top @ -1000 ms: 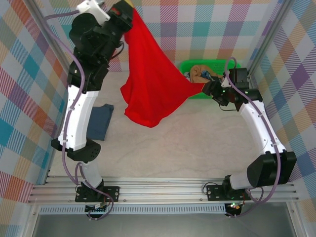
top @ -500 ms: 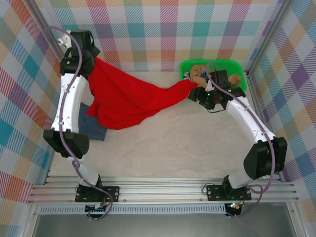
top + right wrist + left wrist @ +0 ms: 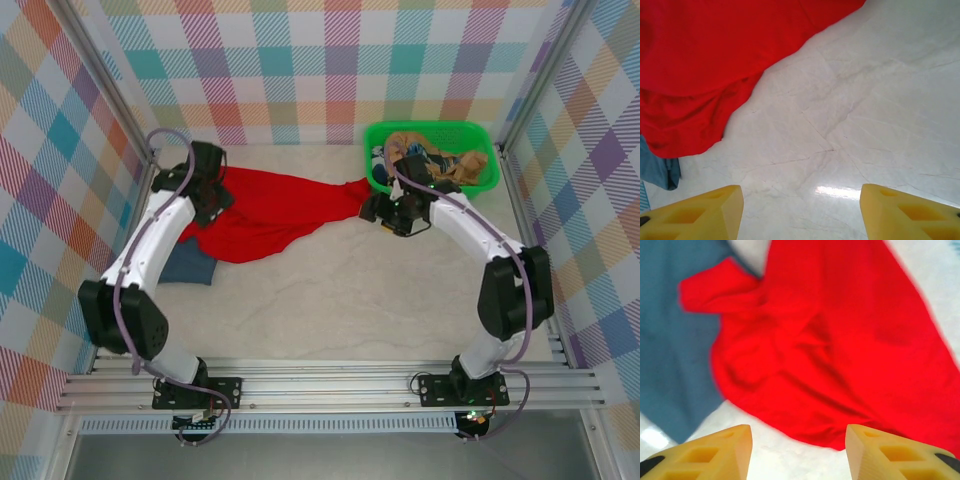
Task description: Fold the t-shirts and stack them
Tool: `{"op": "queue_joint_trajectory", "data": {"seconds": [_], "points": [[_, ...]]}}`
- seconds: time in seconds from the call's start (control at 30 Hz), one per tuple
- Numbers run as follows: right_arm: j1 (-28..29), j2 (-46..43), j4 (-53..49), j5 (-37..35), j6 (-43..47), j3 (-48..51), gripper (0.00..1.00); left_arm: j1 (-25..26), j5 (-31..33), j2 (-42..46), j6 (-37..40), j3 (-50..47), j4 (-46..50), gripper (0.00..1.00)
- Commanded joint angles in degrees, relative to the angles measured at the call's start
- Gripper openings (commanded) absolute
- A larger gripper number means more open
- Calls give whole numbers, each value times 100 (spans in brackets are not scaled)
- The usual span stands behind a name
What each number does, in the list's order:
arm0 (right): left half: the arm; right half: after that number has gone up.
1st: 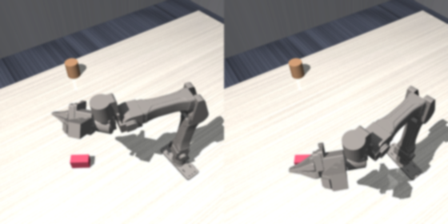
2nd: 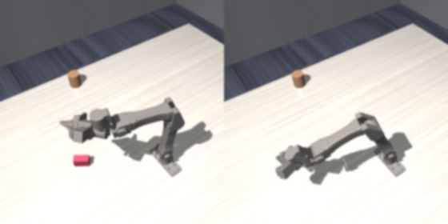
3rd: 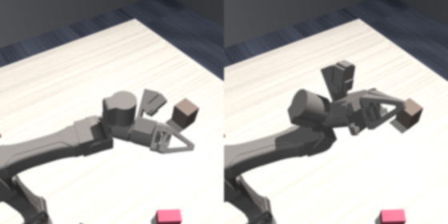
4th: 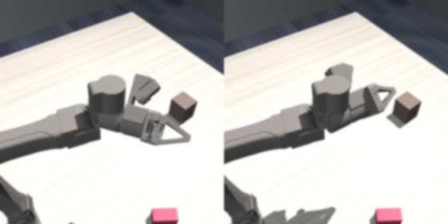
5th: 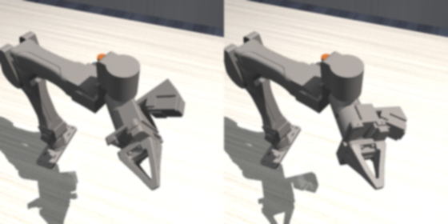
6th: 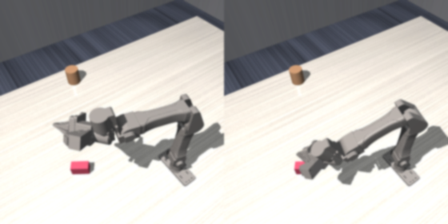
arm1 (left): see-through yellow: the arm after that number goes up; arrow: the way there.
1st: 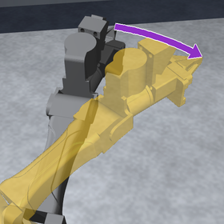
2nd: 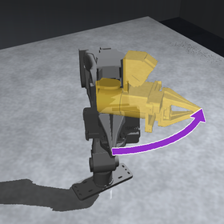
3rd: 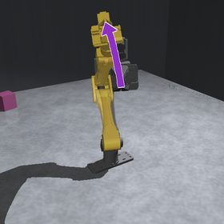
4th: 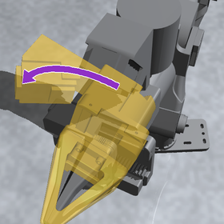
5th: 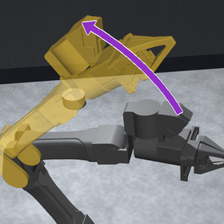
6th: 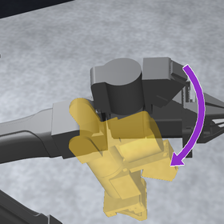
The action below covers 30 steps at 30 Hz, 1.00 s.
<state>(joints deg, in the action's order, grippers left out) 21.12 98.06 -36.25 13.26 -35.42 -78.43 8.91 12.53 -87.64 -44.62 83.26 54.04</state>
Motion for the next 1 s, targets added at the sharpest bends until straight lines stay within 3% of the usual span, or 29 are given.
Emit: {"op": "queue_joint_trajectory", "data": {"seconds": [0.0, 0.07, 0.17, 0.27, 0.43, 0.5, 0.6, 0.67, 0.77, 0.97], "points": [[201, 397, 395, 87, -186, -117, 63, -564, -312, 95, -246, -946, -276, 53], [300, 655, 498, 1, -208, -260, 64, -970, -342, -57, 18, -1183, -475, 53], [313, 923, 761, -120, -354, -295, 65, -1412, -1047, -304, 276, -1513, -1245, 54], [302, 1199, 874, -142, -380, -415, 67, -1367, -1352, -659, 308, -1489, -1659, 53], [195, 1558, 1041, -37, -452, -566, 67, -1344, -1270, -1065, 361, -1541, -1908, 48], [173, 1698, 1032, -37, -431, -690, 67, -1342, -1394, -1030, 372, -1597, -2159, 42], [155, 1970, 922, -66, -452, -935, 68, -1341, -1571, -1205, 402, -1421, -2057, 25], [146, 2145, 874, -111, -520, -1084, 68, -1339, -1462, -1266, 426, -1363, -1904, 18], [151, 2324, 775, -371, -637, -1334, 67, -1333, -1273, -1096, 448, -1454, -1929, 0], [161, 2704, 1006, -718, -840, -1676, 61, -1261, -1239, -777, 165, -911, -1744, 0]]}}
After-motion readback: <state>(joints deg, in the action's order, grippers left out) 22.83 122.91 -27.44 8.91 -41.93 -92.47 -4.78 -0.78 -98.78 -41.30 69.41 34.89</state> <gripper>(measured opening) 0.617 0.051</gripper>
